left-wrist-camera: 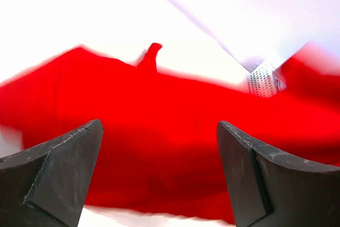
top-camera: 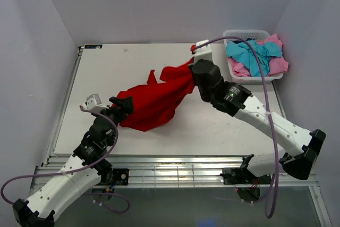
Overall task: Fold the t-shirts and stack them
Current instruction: Flatten the tshirt out
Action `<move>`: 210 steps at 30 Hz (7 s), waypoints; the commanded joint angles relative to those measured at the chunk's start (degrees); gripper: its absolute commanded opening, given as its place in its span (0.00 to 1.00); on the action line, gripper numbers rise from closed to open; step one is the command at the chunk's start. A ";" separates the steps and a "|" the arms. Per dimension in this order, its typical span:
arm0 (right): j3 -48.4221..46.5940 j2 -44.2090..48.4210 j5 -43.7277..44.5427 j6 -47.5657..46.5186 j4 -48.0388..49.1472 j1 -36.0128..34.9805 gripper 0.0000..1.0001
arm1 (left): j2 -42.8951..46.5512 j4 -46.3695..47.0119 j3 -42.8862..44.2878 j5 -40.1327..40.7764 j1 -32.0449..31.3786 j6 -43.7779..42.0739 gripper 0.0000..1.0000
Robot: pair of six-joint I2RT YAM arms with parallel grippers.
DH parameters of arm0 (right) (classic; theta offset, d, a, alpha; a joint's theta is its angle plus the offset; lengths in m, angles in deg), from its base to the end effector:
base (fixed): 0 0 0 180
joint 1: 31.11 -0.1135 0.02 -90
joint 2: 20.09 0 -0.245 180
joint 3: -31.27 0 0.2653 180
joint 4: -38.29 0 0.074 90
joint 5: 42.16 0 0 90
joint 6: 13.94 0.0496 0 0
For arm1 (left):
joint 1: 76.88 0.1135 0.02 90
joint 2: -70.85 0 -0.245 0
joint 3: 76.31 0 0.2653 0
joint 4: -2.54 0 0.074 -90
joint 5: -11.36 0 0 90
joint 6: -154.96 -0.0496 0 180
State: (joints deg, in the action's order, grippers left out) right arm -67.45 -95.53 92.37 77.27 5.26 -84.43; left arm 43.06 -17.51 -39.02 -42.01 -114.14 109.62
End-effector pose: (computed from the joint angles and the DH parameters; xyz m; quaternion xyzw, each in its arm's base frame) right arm 0.2130 0.2277 0.4370 -0.0915 0.7430 0.0157 0.6629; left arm 0.1586 -0.0835 0.2507 -0.2475 0.7157 -0.2152 0.6166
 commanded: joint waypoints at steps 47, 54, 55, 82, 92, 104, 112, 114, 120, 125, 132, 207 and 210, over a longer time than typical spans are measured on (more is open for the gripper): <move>36.69 0.12 -1.47 33.94 -8.25 5.51 0.10 | -90.95 1.35 62.34 -14.91 3.94 -37.28 0.95; 37.92 0.55 -1.90 33.94 -7.55 5.86 0.09 | -94.99 1.71 65.15 -14.91 3.94 -38.16 0.89; 38.10 0.64 -1.99 33.94 -7.54 6.03 0.09 | -95.25 1.97 65.24 -15.09 3.94 -38.07 0.88; 34.69 -1.99 -15.26 16.20 5.46 28.25 0.08 | -74.26 3.38 63.40 2.75 11.76 -37.81 0.05; 5.01 -12.09 -30.72 8.63 3.71 45.05 0.08 | -66.26 1.19 63.57 -0.85 18.01 -36.23 0.05; 8.56 -0.69 -36.89 8.89 4.15 48.05 0.09 | -50.09 0.33 53.38 -6.64 18.18 -32.28 0.04; 6.39 12.41 -41.98 10.74 -1.56 47.96 0.10 | -42.88 -11.63 54.87 -13.06 18.09 -28.14 0.00; 3.92 14.95 -43.56 10.74 -3.14 47.96 0.10 | -41.56 -13.22 55.66 -14.55 18.09 -27.70 0.00; -5.74 19.62 -49.26 10.57 -9.47 47.96 0.08 | -38.31 -20.52 58.03 -19.92 18.01 -25.86 0.00; -9.88 20.86 -52.70 11.53 -11.14 47.96 0.08 | -34.79 -22.98 59.97 -22.73 18.01 -24.01 0.00; -5.59 14.10 -53.24 12.67 -8.61 47.96 0.08 | -45.93 -25.97 61.99 -23.52 18.01 -25.24 0.00; 35.02 -0.49 -50.86 12.59 0.53 30.82 0.53 | -51.92 -7.71 29.39 -26.22 10.89 -11.96 0.27; 35.37 -4.53 -51.13 12.24 4.40 30.82 0.53 | -52.37 -0.86 27.55 -29.75 9.49 -13.99 0.27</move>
State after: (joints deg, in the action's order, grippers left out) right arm -32.34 -98.59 43.74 90.58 1.17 -53.37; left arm -11.10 -27.68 -10.54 -65.03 -103.14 98.30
